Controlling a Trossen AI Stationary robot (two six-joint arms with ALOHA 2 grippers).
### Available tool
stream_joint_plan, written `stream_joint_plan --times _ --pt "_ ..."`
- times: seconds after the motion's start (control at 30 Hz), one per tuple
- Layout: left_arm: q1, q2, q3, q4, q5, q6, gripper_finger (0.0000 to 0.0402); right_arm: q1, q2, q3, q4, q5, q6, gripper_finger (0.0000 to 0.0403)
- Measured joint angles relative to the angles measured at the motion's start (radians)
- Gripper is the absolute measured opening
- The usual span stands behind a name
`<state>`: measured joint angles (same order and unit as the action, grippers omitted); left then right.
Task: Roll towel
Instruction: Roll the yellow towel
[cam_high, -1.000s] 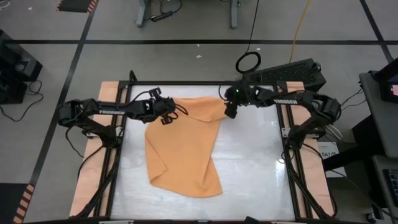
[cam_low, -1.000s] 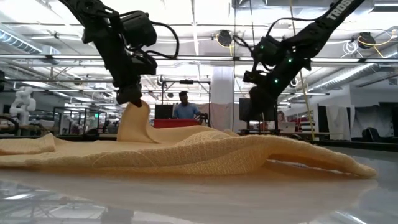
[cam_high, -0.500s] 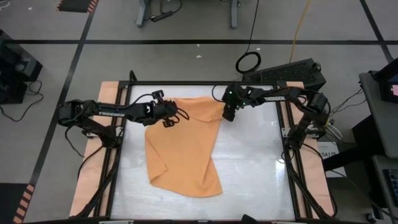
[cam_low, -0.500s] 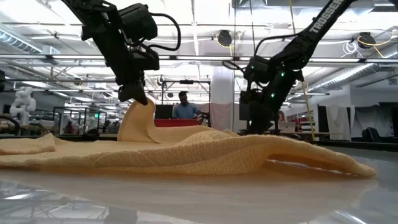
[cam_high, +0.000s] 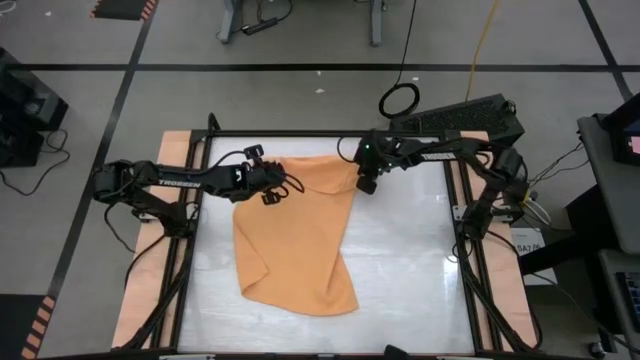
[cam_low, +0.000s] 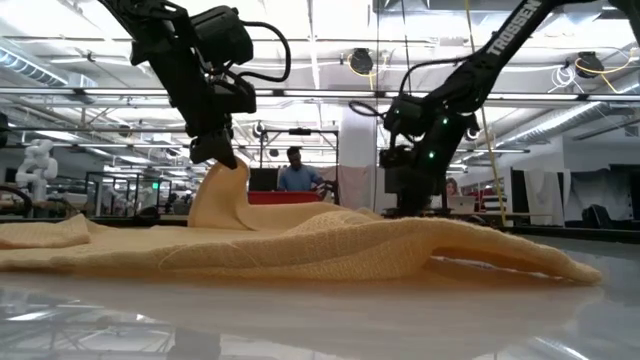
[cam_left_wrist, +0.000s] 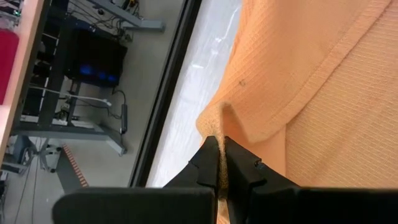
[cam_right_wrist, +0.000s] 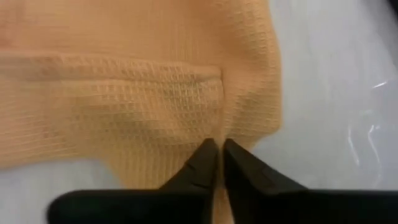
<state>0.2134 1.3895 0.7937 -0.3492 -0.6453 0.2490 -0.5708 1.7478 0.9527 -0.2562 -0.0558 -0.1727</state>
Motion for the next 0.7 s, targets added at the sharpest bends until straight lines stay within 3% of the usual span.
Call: stream_joint_plan --times 0.4,0.7 --pt "0.000 0.000 0.000 0.000 0.000 -0.002 0.0010 0.101 -0.103 -0.003 -0.224 0.004 0.050 0.0038" --pt "0.000 0.000 0.000 0.000 0.003 -0.005 0.0010 0.217 -0.127 -0.040 -0.248 0.012 0.007 0.0063"
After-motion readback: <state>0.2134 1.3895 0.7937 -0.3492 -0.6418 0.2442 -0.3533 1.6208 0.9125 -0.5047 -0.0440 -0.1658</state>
